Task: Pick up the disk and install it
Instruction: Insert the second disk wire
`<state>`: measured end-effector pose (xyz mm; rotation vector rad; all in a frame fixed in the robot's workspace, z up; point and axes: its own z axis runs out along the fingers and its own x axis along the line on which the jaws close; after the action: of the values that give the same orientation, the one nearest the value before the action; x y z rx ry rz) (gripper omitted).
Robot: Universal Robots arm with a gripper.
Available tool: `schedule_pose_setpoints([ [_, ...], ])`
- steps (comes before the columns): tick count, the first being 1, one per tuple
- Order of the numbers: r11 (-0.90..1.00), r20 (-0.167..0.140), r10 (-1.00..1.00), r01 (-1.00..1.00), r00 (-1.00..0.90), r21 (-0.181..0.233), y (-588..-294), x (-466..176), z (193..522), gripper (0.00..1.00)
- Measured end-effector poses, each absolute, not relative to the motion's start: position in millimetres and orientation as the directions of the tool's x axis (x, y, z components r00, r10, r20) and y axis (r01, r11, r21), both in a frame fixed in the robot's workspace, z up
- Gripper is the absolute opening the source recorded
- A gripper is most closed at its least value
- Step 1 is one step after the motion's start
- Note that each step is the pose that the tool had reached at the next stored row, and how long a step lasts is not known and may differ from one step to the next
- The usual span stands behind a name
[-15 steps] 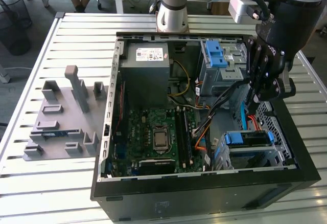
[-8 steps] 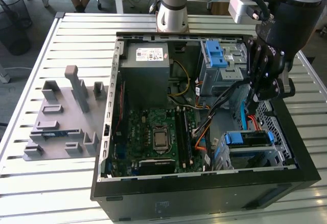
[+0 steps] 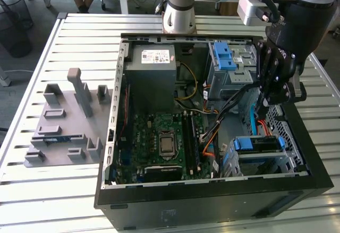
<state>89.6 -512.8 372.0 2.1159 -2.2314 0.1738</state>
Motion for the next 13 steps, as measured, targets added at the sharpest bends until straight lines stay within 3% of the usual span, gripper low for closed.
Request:
schedule_pose_setpoints([
  [4, 0.050, 0.125, -0.991, -0.998, -0.055, -0.040, -512.9, 89.6, 371.8, 0.16],
  [8, 0.050, 0.129, -0.990, -0.998, -0.055, -0.040, -512.9, 89.6, 371.7, 0.36],
  [13, 0.050, 0.132, -0.990, -0.998, -0.055, -0.040, -512.8, 89.6, 370.1, 0.36],
])
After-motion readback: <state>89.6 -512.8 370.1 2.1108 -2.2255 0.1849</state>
